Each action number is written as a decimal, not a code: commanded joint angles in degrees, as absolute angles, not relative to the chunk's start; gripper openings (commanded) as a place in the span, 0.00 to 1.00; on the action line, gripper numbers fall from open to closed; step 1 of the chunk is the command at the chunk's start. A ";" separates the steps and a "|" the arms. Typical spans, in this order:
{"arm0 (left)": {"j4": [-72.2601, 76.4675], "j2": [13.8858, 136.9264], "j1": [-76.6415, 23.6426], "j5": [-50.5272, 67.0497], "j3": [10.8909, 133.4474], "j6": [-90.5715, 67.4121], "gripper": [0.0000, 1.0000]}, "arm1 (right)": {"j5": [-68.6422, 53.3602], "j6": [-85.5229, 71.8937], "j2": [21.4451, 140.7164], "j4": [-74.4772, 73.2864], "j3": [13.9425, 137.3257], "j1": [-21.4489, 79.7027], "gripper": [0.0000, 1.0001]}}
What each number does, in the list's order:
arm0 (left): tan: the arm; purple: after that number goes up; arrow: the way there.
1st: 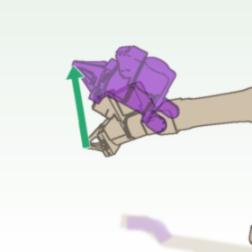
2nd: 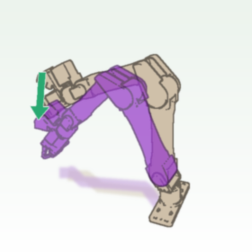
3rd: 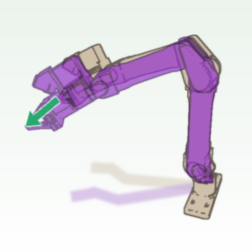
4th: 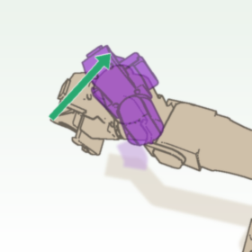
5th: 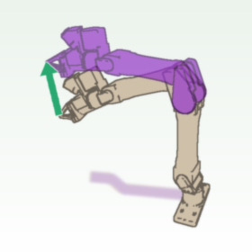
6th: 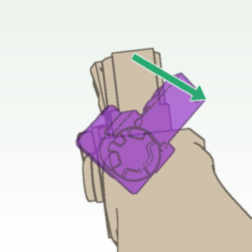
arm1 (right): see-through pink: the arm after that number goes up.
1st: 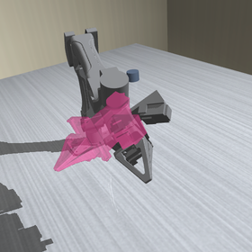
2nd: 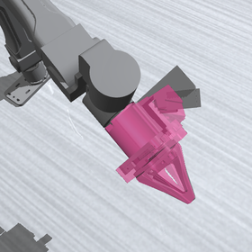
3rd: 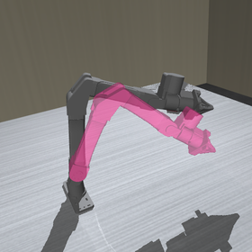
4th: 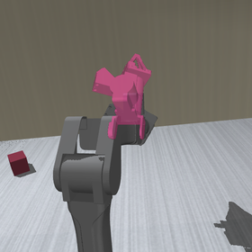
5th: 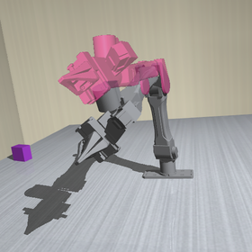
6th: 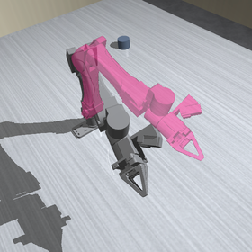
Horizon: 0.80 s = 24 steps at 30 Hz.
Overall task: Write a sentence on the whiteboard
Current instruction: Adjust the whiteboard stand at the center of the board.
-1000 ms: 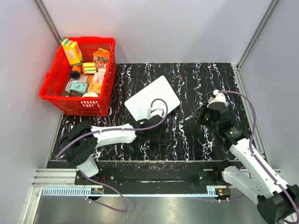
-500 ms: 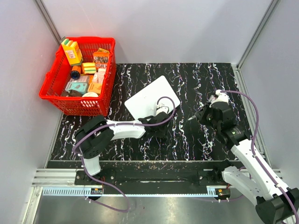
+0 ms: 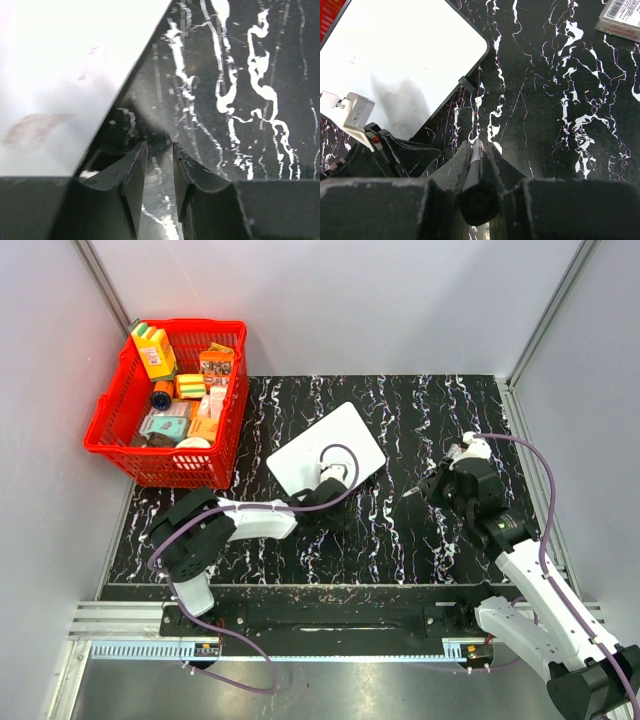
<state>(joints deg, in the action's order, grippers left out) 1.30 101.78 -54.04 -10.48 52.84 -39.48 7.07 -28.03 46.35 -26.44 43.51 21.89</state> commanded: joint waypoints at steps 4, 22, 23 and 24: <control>-5.27 97.74 -50.10 -13.00 44.30 -38.41 0.32 | 7.30 -27.42 45.62 -25.05 45.00 21.45 0.00; -6.16 90.00 -42.98 -14.60 39.82 -37.00 0.46 | 5.80 -27.95 45.35 -24.35 43.86 21.45 0.00; -5.63 89.65 -43.07 -13.89 39.64 -37.00 0.48 | 5.71 -27.95 45.18 -24.35 43.77 21.45 0.00; -5.10 88.69 -43.24 -12.76 39.29 -37.00 0.52 | 5.80 -27.95 45.09 -24.35 43.77 21.36 0.00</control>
